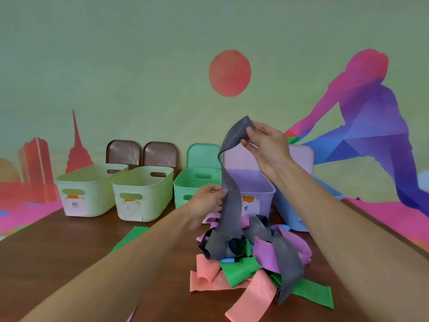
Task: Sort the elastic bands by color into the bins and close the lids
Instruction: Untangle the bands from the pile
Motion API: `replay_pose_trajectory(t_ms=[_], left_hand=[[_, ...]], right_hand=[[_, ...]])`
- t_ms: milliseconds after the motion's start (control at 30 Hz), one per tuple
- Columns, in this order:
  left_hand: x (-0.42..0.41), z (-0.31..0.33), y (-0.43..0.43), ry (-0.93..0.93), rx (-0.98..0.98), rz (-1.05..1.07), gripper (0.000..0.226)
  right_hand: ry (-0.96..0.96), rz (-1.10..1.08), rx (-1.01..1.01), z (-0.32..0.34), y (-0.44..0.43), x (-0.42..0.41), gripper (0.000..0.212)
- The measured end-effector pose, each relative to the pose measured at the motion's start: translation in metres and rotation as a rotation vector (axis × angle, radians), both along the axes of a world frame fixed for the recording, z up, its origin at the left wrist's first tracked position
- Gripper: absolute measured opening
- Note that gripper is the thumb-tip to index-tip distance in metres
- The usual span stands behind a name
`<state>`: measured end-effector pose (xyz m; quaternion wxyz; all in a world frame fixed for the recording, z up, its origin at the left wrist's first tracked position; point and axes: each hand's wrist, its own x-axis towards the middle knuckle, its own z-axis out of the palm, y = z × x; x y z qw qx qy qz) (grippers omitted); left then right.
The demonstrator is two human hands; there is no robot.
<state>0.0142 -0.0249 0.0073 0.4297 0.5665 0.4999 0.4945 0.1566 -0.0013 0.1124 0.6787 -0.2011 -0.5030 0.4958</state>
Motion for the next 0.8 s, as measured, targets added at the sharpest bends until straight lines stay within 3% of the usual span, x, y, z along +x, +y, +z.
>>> replay_pose_trajectory(t_ms=[100,200,367,500,600,800], left_hand=[[-0.015,0.007,-0.008,-0.058,0.037,0.108,0.016],[-0.036,0.010,-0.024,-0.037,0.070,0.161,0.013],[-0.088,0.010,-0.057,0.246,0.058,0.272,0.017],[-0.139,0.001,-0.085,0.404,-0.030,0.233,0.018],[-0.175,-0.009,-0.098,0.500,-0.103,0.262,0.019],[-0.228,-0.051,-0.117,0.552,-0.243,0.248,0.016]], right_hand=[[0.025,-0.004,-0.020,0.000,-0.003,-0.001,0.022],[-0.082,-0.084,-0.030,-0.008,-0.002,-0.012,0.014],[-0.276,-0.215,-0.024,-0.029,0.010,-0.048,0.013],[-0.427,-0.305,-0.017,-0.055,0.025,-0.085,0.014],[-0.677,-0.408,0.052,-0.076,0.029,-0.116,0.019],[-0.841,-0.183,0.052,-0.114,0.037,-0.176,0.016]])
